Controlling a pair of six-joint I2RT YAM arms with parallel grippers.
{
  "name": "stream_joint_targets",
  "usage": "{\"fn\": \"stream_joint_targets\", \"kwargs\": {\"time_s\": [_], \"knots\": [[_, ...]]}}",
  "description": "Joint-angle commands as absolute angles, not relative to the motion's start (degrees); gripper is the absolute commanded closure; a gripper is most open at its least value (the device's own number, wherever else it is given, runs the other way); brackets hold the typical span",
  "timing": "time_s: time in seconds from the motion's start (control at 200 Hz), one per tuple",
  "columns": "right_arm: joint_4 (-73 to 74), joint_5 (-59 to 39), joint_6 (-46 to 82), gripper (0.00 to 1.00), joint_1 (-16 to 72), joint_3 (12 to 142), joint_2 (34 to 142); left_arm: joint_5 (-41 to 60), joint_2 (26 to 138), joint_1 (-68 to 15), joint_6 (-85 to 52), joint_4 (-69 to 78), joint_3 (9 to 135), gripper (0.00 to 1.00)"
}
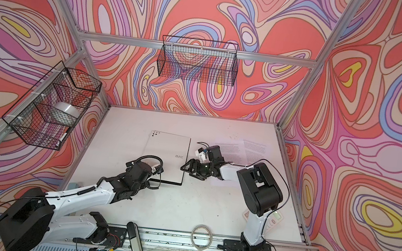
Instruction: Put the files into the folder
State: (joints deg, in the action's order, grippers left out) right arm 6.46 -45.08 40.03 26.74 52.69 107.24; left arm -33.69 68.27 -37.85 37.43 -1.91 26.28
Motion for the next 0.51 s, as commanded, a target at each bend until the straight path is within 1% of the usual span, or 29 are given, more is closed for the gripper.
{"fn": "stream_joint_targets", "kwargs": {"time_s": [0.0, 0.501], "knots": [[10.7, -46.4, 41.9, 0.17, 27.6, 53.9, 108.9, -34.5, 67.4, -38.1, 36.0, -2.2, 28.3, 0.03], [17.2, -48.5, 45.6, 0.18, 28.9, 53.7, 111.1, -34.2, 68.5, -38.1, 35.5, -2.1, 28.8, 0.03]]}}
